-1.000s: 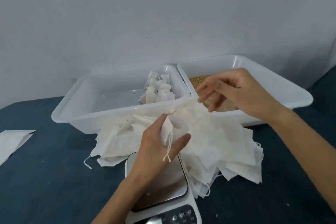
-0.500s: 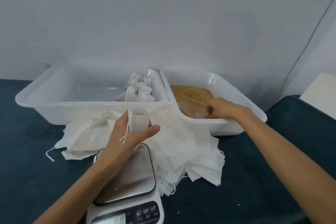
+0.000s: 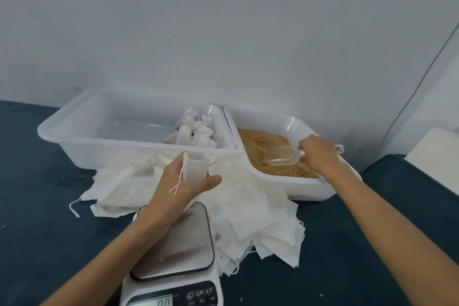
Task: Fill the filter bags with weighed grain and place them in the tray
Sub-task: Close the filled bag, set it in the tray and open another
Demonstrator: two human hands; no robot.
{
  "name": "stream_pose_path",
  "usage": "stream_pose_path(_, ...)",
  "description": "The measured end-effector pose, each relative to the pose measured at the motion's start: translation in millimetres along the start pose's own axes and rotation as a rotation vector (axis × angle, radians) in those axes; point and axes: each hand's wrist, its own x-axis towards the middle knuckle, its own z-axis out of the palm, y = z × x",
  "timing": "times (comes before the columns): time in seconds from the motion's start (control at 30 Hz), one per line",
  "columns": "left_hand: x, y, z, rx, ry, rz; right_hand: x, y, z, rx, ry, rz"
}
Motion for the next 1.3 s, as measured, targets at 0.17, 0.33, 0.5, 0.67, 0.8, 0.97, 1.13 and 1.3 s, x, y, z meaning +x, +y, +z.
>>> stream_pose_path(0.17,2.2,-5.4,0.5,0.03,-0.024,0.006,6.9,-26.3,0.4,0.11,-0.047,-0.079)
stream_pose_path(0.33,3.9,-8.1,0.2,0.031,-0.02,0.015,6.9,-27.2,9.8,0.285,-0.073,-0.024)
stream_pose_path(0.5,2.7,-8.1,-0.6,0.023,-0.02,0.006,2.2,-0.8,19.5,0.503,-0.1,0.09)
stream_pose_path(0.67,2.4,-7.4,-1.3,0.012,-0.013,0.006,-4.8,10.8,26.7,0.776,-0.126,0.07)
stream_pose_path(0.8,3.9,-8.4,-1.6,0.027,0.007,-0.011,-8.4,12.4,29.0,0.858,-0.146,0.046)
stream_pose_path(0.97,4.5,-9.2,-1.2,0.05,0.017,0.006,-12.0,10.6,21.1,0.894,-0.104,0.054)
stream_pose_path(1.13,4.0,-11.7,0.6,0.066,-0.038,0.016,-30.1,-8.3,-10.8,1.023,0.018,-0.065)
stream_pose_path(1.3,-0.6,-17.1,-0.4,0.109,-0.095,0.07,-60.4,-38.8,-58.3,1.193,0.002,-0.305)
